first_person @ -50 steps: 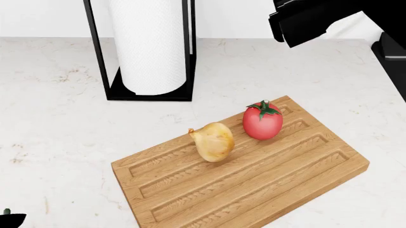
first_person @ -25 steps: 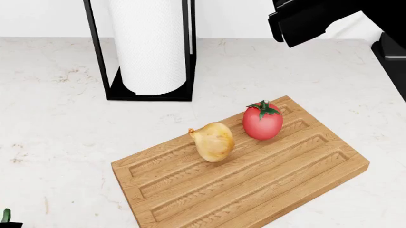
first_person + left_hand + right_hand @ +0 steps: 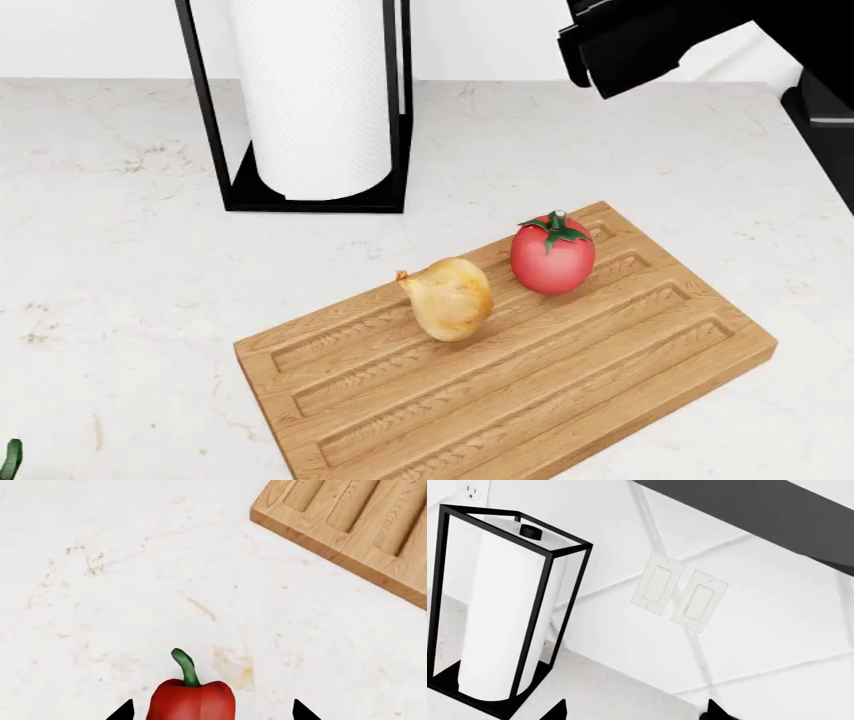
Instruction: Place the avocado, onion, tomato and bell pepper on the cutting board.
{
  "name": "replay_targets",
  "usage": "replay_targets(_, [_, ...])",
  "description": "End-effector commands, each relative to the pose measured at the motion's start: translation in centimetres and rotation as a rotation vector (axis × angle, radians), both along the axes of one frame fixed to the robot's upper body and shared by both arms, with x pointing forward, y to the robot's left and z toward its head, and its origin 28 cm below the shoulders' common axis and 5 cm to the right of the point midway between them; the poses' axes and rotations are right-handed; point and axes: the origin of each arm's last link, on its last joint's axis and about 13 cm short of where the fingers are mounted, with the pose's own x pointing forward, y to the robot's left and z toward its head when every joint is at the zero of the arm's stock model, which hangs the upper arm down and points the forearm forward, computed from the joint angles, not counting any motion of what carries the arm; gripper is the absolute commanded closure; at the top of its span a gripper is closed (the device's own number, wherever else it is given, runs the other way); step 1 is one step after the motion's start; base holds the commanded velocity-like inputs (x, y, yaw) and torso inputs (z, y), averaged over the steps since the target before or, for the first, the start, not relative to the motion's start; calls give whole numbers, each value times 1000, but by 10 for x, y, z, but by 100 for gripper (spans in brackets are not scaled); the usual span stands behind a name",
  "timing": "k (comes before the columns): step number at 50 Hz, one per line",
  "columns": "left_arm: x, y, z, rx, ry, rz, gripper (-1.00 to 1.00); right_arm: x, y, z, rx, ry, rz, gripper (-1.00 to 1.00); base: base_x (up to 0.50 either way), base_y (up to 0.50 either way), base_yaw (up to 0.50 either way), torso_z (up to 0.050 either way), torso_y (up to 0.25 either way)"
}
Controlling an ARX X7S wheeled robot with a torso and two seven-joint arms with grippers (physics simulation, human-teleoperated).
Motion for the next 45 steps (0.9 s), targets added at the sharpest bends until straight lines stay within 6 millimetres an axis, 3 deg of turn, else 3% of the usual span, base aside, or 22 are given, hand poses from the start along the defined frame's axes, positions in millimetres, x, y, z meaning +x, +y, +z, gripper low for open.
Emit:
replay_targets(1, [2, 5, -8, -15, 22, 24, -100, -1, 1, 1, -3, -2, -5, -100, 0, 0, 0, 0, 0])
replay_targets(24, [1, 13, -22, -18, 24, 62, -100, -9, 1, 8, -7, -20, -7, -100, 0, 0, 0, 0, 0])
replay_targets(45, [3, 13, -48, -39, 74, 63, -100, -12, 2, 10, -18, -19, -12, -100, 0, 0, 0, 0, 0])
